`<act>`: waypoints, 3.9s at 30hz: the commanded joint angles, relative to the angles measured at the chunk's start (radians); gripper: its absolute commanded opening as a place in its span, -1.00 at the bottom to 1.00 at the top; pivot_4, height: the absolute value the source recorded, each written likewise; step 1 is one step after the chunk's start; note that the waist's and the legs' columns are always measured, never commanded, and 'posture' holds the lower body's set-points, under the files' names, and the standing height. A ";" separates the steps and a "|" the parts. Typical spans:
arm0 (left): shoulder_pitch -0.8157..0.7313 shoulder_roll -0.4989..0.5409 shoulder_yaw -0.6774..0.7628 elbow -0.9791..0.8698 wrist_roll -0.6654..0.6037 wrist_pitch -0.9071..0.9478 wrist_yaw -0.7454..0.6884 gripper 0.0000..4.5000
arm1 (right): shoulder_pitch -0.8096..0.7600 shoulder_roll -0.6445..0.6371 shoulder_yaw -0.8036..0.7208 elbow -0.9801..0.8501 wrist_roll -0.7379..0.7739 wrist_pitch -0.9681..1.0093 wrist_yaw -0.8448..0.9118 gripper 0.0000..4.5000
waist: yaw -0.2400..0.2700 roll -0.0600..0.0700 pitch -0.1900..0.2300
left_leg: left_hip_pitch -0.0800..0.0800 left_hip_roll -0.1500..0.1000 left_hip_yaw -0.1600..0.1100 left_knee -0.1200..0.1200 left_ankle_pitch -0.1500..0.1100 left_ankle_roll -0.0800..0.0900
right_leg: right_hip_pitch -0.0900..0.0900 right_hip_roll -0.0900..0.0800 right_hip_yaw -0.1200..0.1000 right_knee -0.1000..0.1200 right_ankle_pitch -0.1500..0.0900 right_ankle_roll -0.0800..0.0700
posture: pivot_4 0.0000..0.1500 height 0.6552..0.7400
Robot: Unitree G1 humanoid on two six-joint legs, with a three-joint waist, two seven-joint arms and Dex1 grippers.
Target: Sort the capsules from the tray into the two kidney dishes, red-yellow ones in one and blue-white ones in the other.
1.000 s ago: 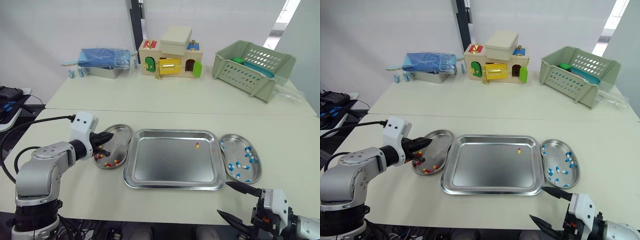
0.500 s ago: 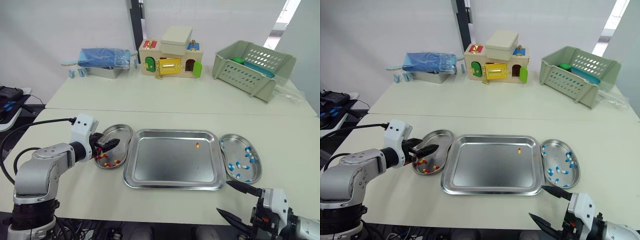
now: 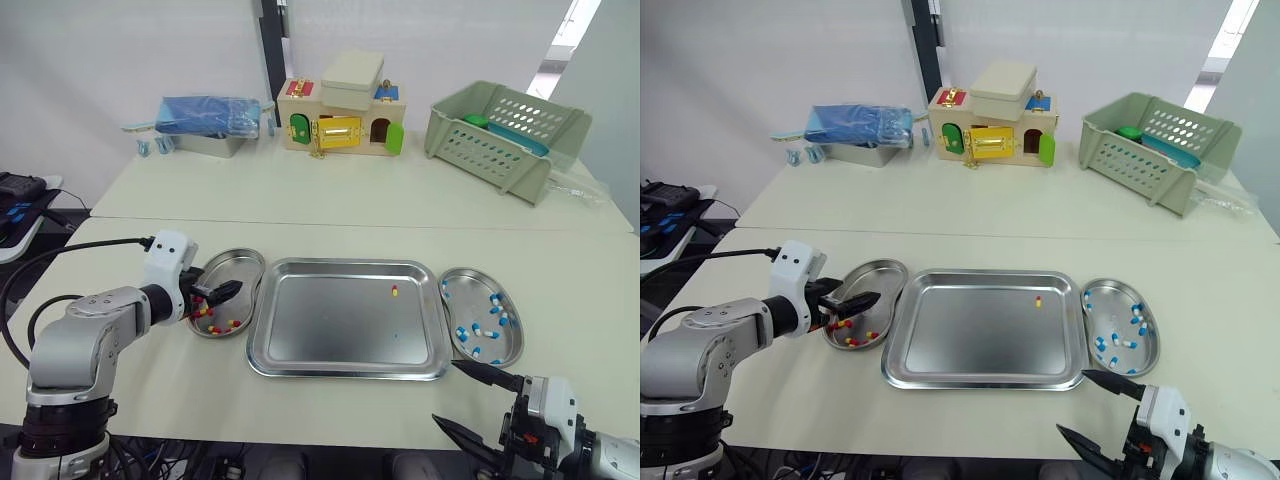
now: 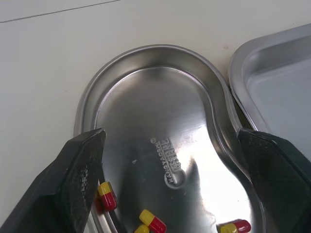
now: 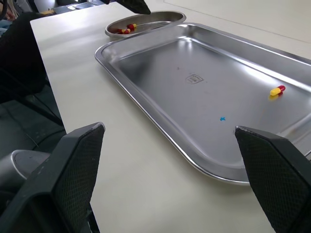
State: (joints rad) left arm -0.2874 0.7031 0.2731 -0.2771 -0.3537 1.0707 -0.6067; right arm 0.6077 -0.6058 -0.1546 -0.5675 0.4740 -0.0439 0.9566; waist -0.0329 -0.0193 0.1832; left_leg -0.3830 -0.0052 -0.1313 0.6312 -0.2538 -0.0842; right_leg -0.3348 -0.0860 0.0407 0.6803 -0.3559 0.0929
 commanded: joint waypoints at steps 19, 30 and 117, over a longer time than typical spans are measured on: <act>-0.034 0.170 0.009 -0.063 -0.092 -0.077 -0.144 0.98 | 0.111 0.059 -0.033 -0.015 0.016 -0.097 -0.011 1.00 | 0.001 0.000 0.000 | 0.000 0.000 0.000 -0.001 0.000 0.000 | 0.000 0.000 0.000 0.000 0.000 0.000 | 1.00 1.00; 0.012 0.435 0.048 0.263 -0.004 -0.349 -0.341 0.98 | 0.181 -0.011 -0.321 0.032 0.175 0.043 -0.032 1.00 | -0.018 0.000 0.000 | 0.002 0.001 0.002 -0.002 0.000 0.000 | -0.001 0.000 0.002 0.000 0.000 0.000 | 1.00 1.00; -0.659 -0.524 -0.702 0.957 0.386 -0.921 -0.453 0.60 | 0.117 0.266 0.168 -0.223 -0.262 0.078 -0.451 1.00 | -0.005 -0.001 -0.001 | -0.001 -0.001 0.001 0.000 0.000 0.000 | -0.001 0.000 0.000 0.000 0.000 0.000 | 1.00 1.00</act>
State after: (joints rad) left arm -0.9259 0.1868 -0.4459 0.6796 0.0249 0.1649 -1.0577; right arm 0.7179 -0.3358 0.0113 -0.7448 0.2112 0.0368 0.5168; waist -0.0377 -0.0201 0.1826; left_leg -0.3836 -0.0058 -0.1305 0.6310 -0.2537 -0.0842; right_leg -0.3363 -0.0856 0.0411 0.6808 -0.3562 0.0926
